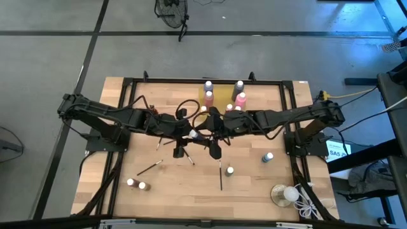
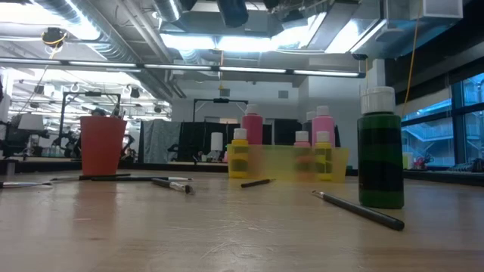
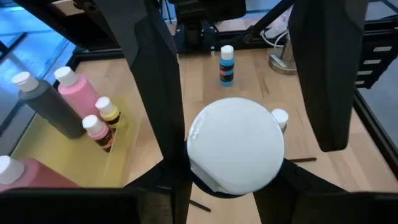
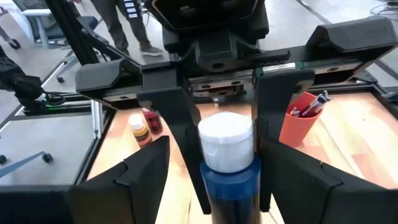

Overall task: Pick & Place Paint Supplies
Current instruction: Put the small dark blue paint bottle into the yellow bin

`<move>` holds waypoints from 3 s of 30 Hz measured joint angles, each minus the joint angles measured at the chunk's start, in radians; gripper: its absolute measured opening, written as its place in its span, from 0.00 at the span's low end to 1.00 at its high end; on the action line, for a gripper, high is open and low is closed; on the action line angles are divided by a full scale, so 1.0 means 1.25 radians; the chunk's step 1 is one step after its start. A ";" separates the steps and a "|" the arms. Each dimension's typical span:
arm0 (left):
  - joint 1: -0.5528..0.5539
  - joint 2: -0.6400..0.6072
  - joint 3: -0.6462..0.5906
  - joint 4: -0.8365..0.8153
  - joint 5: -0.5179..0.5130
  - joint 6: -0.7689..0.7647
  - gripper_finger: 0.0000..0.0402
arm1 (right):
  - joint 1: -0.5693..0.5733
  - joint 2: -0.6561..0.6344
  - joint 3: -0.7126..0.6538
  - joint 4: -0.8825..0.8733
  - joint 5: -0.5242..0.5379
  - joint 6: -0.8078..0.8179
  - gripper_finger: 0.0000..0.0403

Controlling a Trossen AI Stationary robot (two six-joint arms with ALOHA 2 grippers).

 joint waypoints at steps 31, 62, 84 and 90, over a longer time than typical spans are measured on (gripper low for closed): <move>0.014 0.000 -0.003 -0.059 -0.007 -0.087 0.32 | -0.055 0.049 0.000 0.029 -0.065 -0.027 0.55; 0.025 0.000 -0.003 -0.049 -0.006 -0.087 0.32 | -0.055 0.049 0.000 0.023 -0.042 -0.050 0.28; 0.026 0.000 -0.002 -0.065 -0.017 -0.097 0.36 | -0.055 0.050 0.000 0.013 -0.027 -0.050 0.28; 0.026 0.000 0.000 -0.077 -0.017 -0.098 0.36 | -0.055 0.051 0.001 0.011 -0.027 -0.049 0.28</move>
